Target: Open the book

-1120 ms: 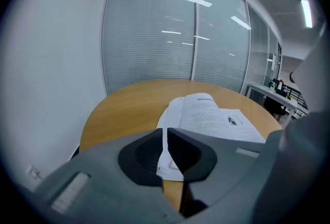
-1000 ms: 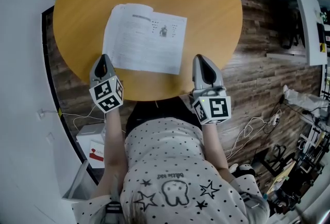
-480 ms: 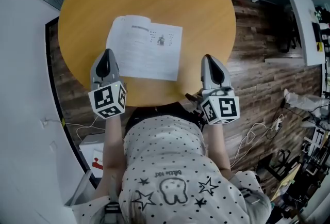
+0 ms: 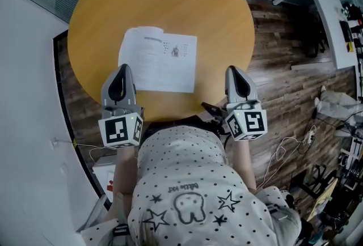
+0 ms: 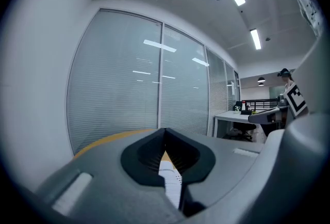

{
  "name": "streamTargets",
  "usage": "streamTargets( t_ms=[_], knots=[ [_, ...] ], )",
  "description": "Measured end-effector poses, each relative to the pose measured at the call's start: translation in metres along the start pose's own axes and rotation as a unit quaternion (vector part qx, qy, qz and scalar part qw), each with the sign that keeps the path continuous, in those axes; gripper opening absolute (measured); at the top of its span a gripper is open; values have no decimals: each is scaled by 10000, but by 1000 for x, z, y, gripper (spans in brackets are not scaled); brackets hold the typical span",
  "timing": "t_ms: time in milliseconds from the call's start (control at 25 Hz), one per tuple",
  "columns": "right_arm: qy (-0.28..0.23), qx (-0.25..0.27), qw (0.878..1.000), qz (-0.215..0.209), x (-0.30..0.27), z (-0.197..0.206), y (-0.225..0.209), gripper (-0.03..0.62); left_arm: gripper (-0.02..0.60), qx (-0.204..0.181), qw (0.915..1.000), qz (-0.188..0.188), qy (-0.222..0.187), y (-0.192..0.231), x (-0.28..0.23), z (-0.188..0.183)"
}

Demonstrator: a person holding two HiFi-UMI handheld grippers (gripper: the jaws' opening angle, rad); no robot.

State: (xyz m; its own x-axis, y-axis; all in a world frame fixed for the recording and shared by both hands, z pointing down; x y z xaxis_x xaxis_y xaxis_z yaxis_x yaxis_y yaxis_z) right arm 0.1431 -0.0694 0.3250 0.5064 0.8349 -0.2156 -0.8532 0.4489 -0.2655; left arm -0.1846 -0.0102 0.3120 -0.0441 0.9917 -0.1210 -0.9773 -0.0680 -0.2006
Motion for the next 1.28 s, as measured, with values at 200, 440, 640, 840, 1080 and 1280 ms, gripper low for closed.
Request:
streamTargets(
  t_ms=[200, 440, 640, 840, 1080, 1280],
  knots=[
    [-37, -18, 9999, 93, 16, -3, -1, 4, 11, -106, 9997, 68, -187, 1, 18, -14],
    [40, -128, 9998, 139, 35, 6, 3, 4, 11, -231, 9994, 133, -198, 2, 38, -13],
    [231, -128, 9995, 152, 43, 18, 10, 3, 11, -61, 9999, 128, 25, 0, 57, 0],
    [328, -63, 9991, 248, 54, 27, 16, 5, 11, 71, 9996, 193, 205, -2, 72, 12],
    [380, -112, 9984, 399, 65, 36, 21, 3, 11, 131, 9988, 298, 378, -1, 82, 23],
    [341, -126, 9982, 472, 70, 38, 24, 3, 11, 73, 9987, 319, 395, 7, 82, 21]
  ],
)
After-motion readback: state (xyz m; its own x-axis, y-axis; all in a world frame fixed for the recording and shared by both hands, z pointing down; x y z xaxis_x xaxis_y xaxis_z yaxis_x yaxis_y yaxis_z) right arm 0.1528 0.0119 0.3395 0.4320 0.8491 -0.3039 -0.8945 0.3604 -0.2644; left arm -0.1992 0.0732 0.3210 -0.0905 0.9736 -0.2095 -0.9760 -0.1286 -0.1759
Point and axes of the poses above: the fingertips, and each gripper's own axes: x backward along the fingers, y to its left, z out of its underside, the point moved 8 cm from there along x, backward along the fingers, and after that the axes turned 12 degrees about -x, right-handed, at the moved point
